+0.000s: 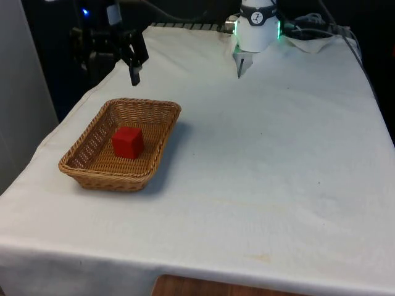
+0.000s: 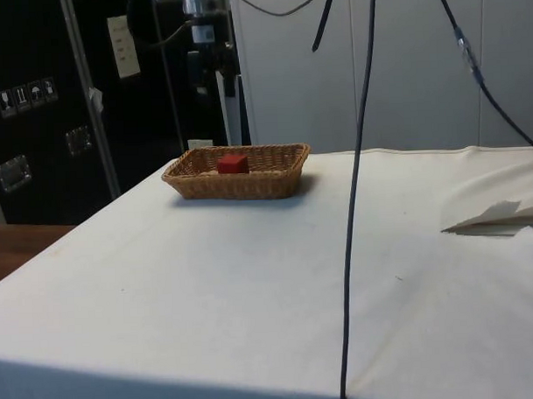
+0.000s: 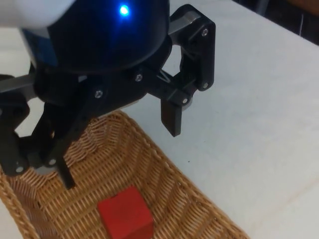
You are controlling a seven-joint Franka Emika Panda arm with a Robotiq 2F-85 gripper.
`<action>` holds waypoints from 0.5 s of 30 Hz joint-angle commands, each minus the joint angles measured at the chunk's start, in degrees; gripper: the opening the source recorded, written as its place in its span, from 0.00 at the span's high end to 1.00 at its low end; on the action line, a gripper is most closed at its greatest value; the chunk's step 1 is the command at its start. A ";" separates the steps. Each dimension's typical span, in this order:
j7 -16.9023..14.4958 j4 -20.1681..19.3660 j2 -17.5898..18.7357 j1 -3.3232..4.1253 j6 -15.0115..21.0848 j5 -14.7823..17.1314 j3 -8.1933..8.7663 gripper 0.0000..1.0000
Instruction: Pick up the cube and place it into the basket.
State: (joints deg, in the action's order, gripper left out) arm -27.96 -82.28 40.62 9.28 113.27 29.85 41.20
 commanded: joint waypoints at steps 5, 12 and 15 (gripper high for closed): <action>0.29 -0.06 -1.78 0.46 -1.49 -0.92 0.86 0.00; 0.29 0.29 -3.27 0.69 -2.86 -1.49 1.32 0.00; 0.34 0.40 -3.72 0.80 -3.27 -1.60 1.43 0.00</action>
State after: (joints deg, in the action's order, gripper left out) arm -27.96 -81.76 37.18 9.74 110.35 28.76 42.40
